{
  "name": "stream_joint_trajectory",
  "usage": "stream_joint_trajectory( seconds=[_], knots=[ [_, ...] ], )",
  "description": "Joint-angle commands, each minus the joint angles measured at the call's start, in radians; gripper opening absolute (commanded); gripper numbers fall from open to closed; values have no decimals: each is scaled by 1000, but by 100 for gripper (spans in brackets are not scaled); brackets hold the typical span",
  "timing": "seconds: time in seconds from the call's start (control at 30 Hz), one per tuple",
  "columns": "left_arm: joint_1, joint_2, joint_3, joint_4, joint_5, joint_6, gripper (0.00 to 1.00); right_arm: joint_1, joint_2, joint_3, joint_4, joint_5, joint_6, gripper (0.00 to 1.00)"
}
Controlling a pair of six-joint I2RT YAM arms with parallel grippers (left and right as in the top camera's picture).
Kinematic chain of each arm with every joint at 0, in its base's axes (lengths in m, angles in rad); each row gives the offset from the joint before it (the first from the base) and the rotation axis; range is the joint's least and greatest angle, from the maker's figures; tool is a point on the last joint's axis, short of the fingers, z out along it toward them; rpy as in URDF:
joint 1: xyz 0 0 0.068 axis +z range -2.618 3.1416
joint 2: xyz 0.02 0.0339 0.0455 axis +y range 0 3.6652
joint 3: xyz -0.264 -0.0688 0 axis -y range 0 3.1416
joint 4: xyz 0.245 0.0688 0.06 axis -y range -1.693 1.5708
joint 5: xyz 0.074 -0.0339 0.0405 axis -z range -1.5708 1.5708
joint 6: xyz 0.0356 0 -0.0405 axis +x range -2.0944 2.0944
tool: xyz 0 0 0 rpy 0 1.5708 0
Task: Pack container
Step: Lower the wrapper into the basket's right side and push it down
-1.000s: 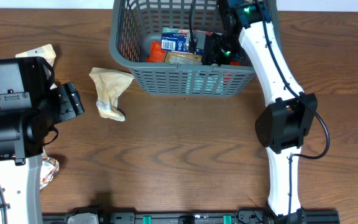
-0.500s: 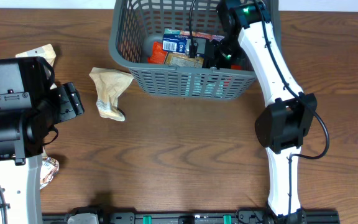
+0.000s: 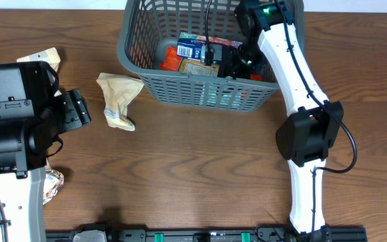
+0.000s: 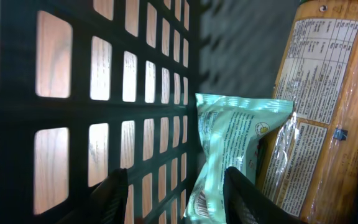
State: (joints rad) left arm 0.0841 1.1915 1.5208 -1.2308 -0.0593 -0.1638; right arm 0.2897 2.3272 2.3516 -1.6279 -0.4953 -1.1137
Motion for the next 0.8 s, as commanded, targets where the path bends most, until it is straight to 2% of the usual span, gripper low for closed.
stream_joint_trajectory(
  seconds=[0.0,0.67,0.7,0.77],
  knots=[
    [4,-3,21,-3,-12,-1,81,12,-43,17,-22,-57,-27,39],
    [4,-3,21,-2,-12,-2,81,12,-44,17,-69,-63,-97,40],
    [4,-3,21,-3,-12,-2,81,11,-44,17,-60,-63,-95,44],
    [4,-3,21,-3,-12,-2,81,11,-44,17,-24,-63,-70,99]
  ],
)
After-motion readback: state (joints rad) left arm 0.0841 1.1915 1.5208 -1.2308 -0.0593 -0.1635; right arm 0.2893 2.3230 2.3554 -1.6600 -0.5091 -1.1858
